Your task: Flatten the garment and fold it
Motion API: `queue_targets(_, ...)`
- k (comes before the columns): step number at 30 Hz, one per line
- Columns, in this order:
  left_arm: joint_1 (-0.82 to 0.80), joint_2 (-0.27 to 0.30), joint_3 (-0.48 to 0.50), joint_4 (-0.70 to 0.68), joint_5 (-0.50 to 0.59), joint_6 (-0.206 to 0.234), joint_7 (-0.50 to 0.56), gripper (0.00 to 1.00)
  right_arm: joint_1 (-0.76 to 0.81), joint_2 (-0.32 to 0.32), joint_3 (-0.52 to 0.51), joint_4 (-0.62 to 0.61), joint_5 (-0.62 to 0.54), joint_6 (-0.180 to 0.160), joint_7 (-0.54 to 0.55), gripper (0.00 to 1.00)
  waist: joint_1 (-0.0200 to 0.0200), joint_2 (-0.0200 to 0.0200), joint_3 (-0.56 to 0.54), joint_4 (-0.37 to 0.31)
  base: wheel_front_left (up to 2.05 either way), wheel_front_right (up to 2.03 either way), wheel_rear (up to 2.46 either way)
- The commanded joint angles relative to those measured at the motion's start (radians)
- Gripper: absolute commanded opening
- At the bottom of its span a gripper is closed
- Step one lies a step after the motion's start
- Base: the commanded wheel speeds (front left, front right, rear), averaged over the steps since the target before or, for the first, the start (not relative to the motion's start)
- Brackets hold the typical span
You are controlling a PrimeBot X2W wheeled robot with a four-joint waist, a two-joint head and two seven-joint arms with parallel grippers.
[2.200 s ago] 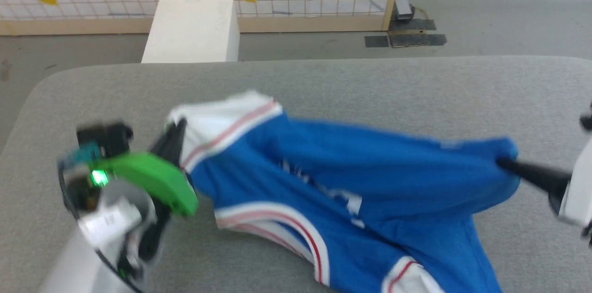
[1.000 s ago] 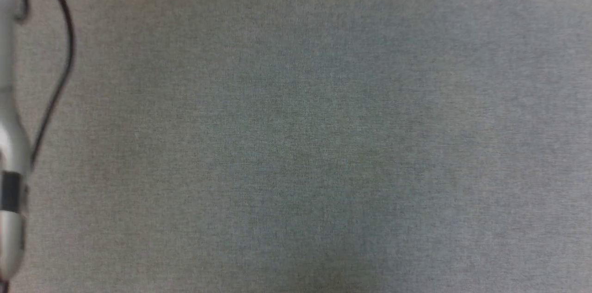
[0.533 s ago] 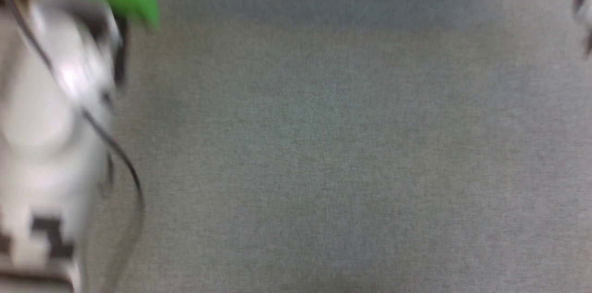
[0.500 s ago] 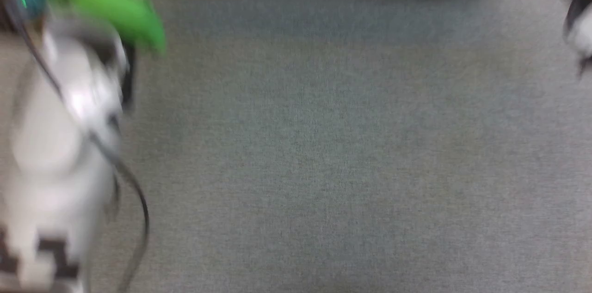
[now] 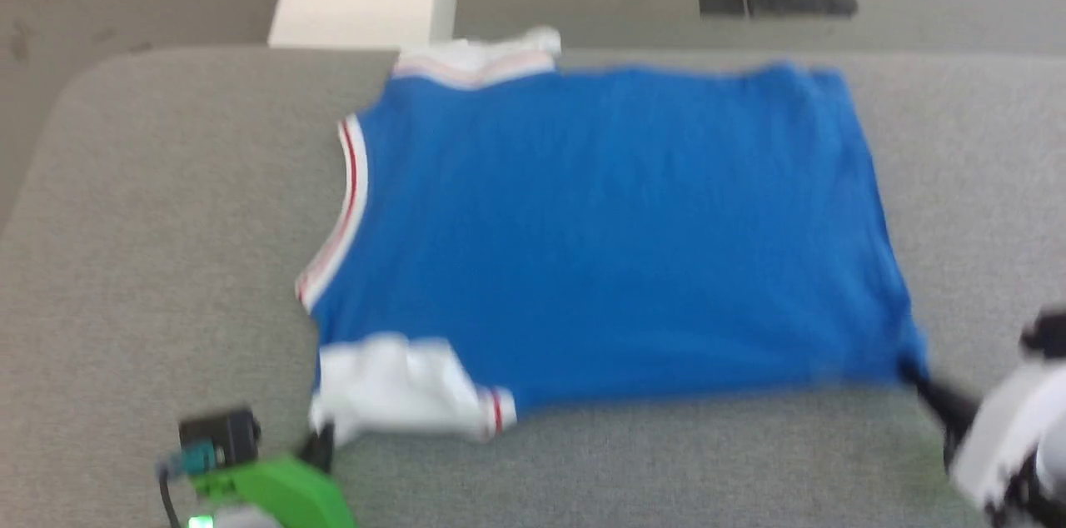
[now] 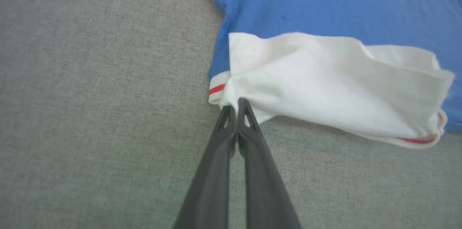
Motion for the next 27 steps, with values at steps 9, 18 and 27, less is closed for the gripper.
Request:
queue_targets(9, 0.235, 0.063, 0.020, -0.110, -0.103, 0.088, 0.173, 0.00, 0.279, -0.018, -0.014, -0.082, -0.040, -0.002, 0.249, 0.00, 0.0001, 0.0000, -0.146, 0.024, 0.00, 0.00, 0.00)
queue_targets(18, 0.140, 0.073, 0.034, -0.185, -0.041, 0.060, 0.085, 0.00, 0.245, 0.042, -0.121, -0.198, -0.127, -0.002, 0.242, 0.00, 0.0001, 0.0000, -0.124, 0.019, 0.00, 0.00, 0.00)
queue_targets(27, -0.158, 0.026, -0.014, -0.041, 0.032, -0.012, 0.018, 0.00, 0.064, 0.066, -0.140, -0.173, -0.230, -0.002, 0.259, 0.00, 0.0001, 0.0000, 0.009, 0.004, 0.00, 0.00, 0.00)
